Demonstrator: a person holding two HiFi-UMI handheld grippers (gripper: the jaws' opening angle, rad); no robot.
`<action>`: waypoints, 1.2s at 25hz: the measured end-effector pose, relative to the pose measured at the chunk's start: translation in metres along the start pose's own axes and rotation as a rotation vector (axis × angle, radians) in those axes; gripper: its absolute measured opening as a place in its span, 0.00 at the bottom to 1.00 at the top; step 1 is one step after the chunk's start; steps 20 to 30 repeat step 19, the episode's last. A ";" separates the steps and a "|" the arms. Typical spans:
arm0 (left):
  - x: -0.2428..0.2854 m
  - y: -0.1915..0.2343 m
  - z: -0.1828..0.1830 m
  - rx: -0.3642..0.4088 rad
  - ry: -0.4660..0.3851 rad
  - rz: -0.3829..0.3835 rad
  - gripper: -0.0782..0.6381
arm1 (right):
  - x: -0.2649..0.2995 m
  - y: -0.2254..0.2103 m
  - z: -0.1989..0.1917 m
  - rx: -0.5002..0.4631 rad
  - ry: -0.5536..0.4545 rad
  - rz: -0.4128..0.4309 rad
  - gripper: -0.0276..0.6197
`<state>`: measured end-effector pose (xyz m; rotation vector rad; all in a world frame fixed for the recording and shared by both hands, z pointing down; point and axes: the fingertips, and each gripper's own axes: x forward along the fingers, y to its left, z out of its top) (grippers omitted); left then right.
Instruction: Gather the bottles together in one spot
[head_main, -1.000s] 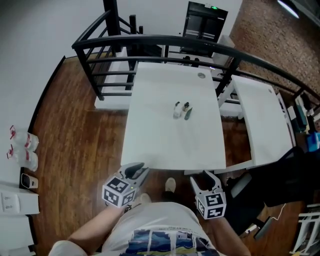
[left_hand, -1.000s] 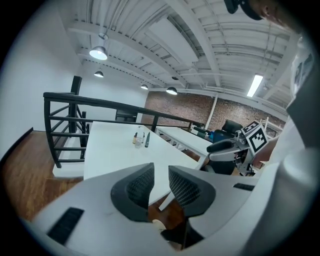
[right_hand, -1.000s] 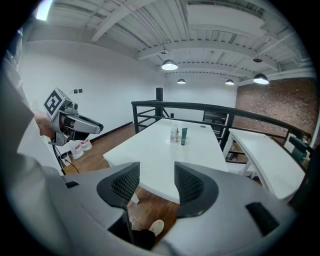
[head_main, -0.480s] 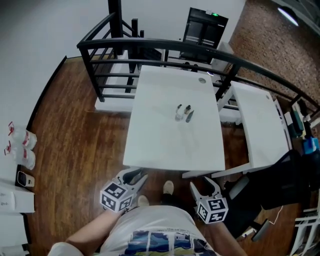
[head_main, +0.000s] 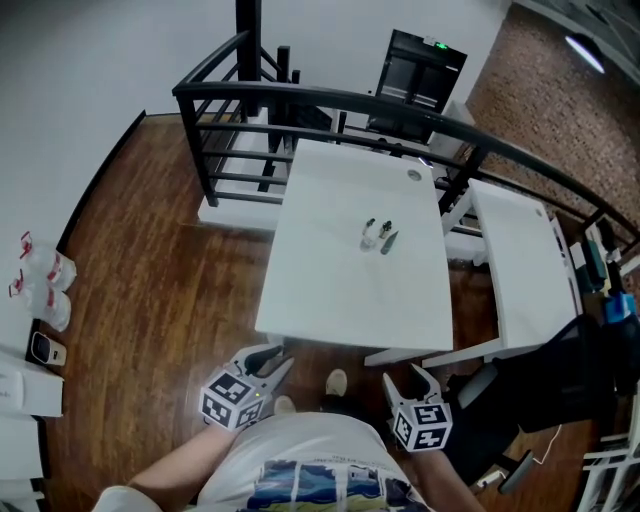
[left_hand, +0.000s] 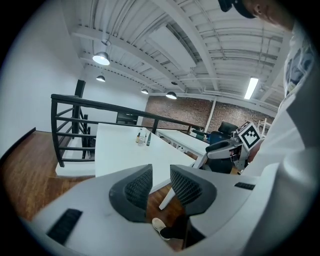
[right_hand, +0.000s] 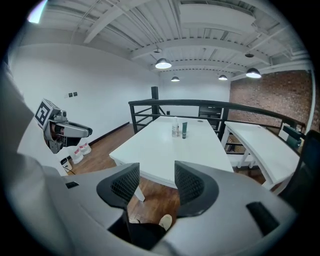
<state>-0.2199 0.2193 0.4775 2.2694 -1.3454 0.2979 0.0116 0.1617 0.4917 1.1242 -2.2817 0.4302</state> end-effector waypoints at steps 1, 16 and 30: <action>-0.003 0.002 0.000 -0.001 -0.002 0.005 0.23 | 0.001 0.003 -0.001 -0.001 0.005 0.005 0.42; -0.015 0.012 -0.005 0.001 -0.001 0.024 0.23 | 0.013 0.027 0.003 -0.057 0.054 0.047 0.42; -0.011 0.013 -0.001 0.003 0.009 0.014 0.25 | 0.015 0.027 0.004 -0.057 0.064 0.047 0.42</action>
